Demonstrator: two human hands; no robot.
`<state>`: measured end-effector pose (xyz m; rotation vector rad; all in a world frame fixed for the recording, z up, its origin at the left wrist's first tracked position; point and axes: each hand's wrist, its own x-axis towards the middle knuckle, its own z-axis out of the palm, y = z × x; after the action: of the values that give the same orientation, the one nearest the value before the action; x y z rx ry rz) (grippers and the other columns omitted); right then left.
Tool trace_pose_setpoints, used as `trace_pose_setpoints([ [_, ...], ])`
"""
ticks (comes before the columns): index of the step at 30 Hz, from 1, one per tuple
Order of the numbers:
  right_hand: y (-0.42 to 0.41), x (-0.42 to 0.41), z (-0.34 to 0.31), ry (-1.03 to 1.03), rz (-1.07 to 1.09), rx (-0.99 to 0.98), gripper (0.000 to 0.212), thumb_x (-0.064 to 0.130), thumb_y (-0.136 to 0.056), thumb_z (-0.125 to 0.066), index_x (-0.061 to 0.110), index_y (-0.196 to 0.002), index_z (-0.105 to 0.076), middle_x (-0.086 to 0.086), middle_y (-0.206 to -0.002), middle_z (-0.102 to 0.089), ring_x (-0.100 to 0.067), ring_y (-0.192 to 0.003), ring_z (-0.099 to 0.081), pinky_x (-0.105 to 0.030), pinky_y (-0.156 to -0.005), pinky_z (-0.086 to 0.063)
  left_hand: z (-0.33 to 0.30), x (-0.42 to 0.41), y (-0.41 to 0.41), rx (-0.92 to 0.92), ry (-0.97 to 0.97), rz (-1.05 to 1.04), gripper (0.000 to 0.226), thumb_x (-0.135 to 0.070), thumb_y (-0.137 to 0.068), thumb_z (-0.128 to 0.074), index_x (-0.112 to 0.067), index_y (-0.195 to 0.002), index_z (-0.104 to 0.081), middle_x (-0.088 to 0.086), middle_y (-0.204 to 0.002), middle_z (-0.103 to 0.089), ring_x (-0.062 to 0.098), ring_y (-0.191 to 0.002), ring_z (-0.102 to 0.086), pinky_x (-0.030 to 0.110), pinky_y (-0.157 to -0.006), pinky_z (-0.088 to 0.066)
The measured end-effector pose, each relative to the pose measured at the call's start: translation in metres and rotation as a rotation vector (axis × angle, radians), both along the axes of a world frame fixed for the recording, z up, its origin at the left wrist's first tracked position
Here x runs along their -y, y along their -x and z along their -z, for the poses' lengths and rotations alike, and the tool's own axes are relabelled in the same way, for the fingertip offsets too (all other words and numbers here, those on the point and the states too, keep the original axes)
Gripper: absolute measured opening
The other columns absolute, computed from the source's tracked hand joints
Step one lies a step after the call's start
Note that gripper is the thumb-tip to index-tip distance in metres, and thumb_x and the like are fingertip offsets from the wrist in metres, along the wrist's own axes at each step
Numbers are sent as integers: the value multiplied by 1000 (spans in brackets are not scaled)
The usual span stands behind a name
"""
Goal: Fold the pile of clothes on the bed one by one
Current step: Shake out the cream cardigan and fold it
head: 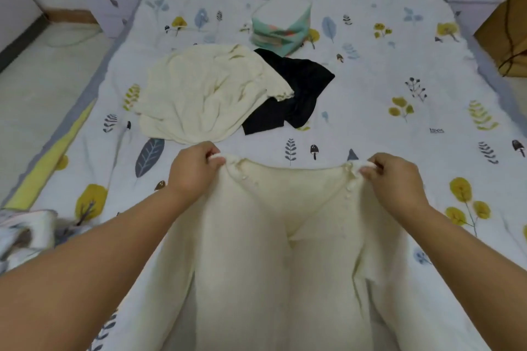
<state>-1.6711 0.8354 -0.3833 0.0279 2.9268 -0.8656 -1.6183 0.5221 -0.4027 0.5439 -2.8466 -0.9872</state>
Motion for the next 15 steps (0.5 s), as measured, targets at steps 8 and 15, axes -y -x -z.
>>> trace_pose_setpoints([
  [8,13,22,95,-381,-51,114,49,25,-90,-56,10,-135,-42,-18,-129,-47,-36,-120,-38,-43,-92,-35,83,-7,20,130,379,115,28,-16,-91,-53,-7,-116,-59,14,-119,-56,34,-106,-49,38,-83,-37],
  [15,-44,46,138,-363,-250,13,43,16,-85,-59,11,-128,-53,-18,-131,-47,-36,-121,-40,-44,-92,-34,123,-55,16,205,373,624,42,-17,-97,-37,-16,-140,-39,3,-153,-26,28,-125,-40,40,-98,-38],
])
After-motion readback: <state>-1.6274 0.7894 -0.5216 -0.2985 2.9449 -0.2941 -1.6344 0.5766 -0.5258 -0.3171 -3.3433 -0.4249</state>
